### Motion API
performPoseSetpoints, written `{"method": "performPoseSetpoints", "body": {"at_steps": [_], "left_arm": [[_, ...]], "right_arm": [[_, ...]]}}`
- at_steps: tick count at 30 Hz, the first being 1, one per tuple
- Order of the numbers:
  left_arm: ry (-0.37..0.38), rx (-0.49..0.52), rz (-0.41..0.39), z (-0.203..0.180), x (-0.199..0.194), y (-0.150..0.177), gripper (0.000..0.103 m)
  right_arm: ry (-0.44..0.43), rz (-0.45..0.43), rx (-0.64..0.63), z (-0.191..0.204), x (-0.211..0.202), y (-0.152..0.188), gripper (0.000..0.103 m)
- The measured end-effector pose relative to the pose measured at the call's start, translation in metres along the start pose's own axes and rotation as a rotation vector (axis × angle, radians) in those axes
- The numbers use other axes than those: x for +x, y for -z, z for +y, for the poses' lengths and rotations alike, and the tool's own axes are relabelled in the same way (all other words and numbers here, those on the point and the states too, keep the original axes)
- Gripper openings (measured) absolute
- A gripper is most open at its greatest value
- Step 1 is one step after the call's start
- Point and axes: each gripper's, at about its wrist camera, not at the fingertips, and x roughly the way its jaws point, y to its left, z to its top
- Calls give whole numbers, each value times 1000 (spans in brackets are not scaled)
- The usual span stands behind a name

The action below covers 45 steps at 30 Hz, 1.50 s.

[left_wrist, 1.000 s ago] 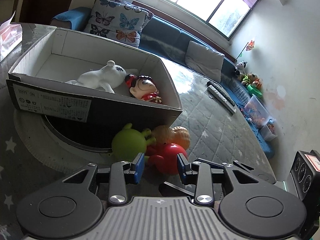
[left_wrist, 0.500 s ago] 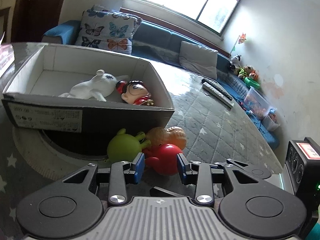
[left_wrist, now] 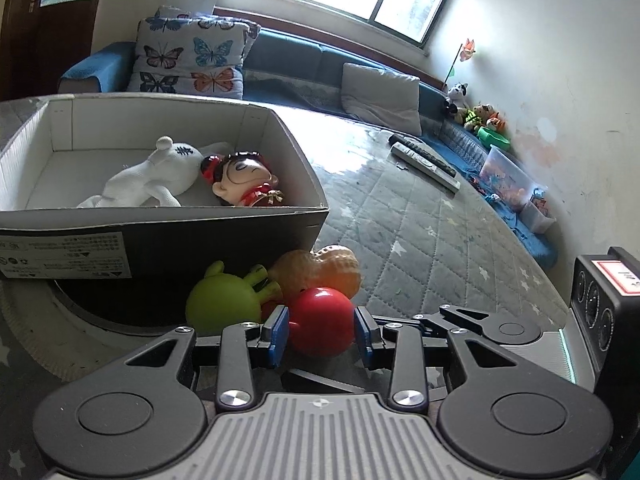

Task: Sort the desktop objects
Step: 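Move the left gripper down to the red round toy and grasp it, then lift the red toy with the left gripper over the shoebox rim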

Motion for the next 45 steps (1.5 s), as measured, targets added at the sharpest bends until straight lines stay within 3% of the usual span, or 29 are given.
{"method": "performPoseSetpoints", "body": {"at_steps": [14, 22, 30, 38, 45], "left_arm": [[-5, 26, 28, 1, 8, -4, 39], [16, 2, 30, 2, 0, -1, 39], [22, 24, -59, -10, -31, -5, 39], [-8, 26, -185, -1, -57, -36, 39], [-33, -10, -208, 30, -47, -72, 39]], "right_arm": [[-24, 2, -7, -6, 10, -7, 49], [-20, 2, -25, -5, 4, -7, 48], [-15, -58, -72, 5, -22, -20, 48], [-39, -137, -160, 18, -25, -65, 48], [-67, -138, -201, 27, 7, -109, 48]]}}
